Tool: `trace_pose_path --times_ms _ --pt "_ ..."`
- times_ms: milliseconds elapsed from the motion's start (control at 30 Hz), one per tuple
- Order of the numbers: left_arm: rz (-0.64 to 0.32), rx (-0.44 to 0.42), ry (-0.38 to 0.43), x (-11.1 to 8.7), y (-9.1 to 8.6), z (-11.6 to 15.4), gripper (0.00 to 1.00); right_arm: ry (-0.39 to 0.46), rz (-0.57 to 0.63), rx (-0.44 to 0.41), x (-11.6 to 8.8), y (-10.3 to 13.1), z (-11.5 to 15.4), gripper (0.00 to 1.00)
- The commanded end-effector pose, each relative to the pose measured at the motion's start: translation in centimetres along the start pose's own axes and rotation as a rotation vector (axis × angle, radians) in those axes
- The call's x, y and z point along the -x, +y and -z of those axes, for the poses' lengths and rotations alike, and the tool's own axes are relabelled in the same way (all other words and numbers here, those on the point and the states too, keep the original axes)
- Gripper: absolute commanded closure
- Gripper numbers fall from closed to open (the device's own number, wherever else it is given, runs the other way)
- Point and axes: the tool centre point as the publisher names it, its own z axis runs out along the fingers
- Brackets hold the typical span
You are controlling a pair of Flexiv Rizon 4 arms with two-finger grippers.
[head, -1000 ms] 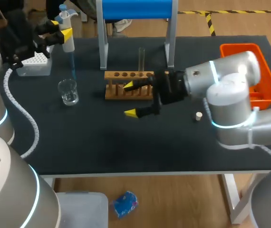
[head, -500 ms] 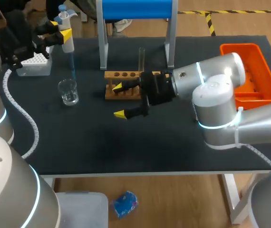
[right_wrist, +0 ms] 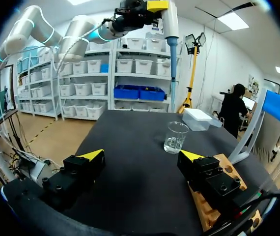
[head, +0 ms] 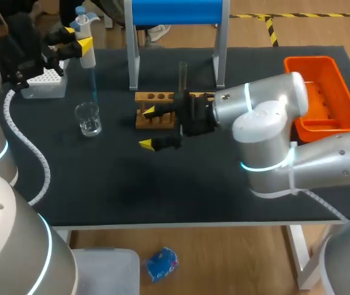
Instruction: Invert the test tube, pick up the pipette, mount the tip to pipette, aspirate from beaker and dispense into the tube, eject the tip, return the pipette, and cap with the stopper.
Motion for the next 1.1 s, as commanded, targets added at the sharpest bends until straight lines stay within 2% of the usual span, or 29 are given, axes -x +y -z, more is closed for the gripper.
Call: trace_pose_path --times_ms 33,500,1100 --pt "-0.001 -0.001 0.002 0.0 0.0 0.1 1.0 -0.031 -0.006 -0.003 0.2 -0.2 -4.1 0.0" --pt "-0.001 -0.001 0.002 0.0 0.0 0.1 1.0 -0.097 -0.017 -0.05 1.7 -0.8 -8.1 0.0" --pt "0.003 0.003 -0.013 0.4 0.3 -0.3 1.0 -0.109 -0.012 -0.046 2.1 -0.5 -8.5 0.0"
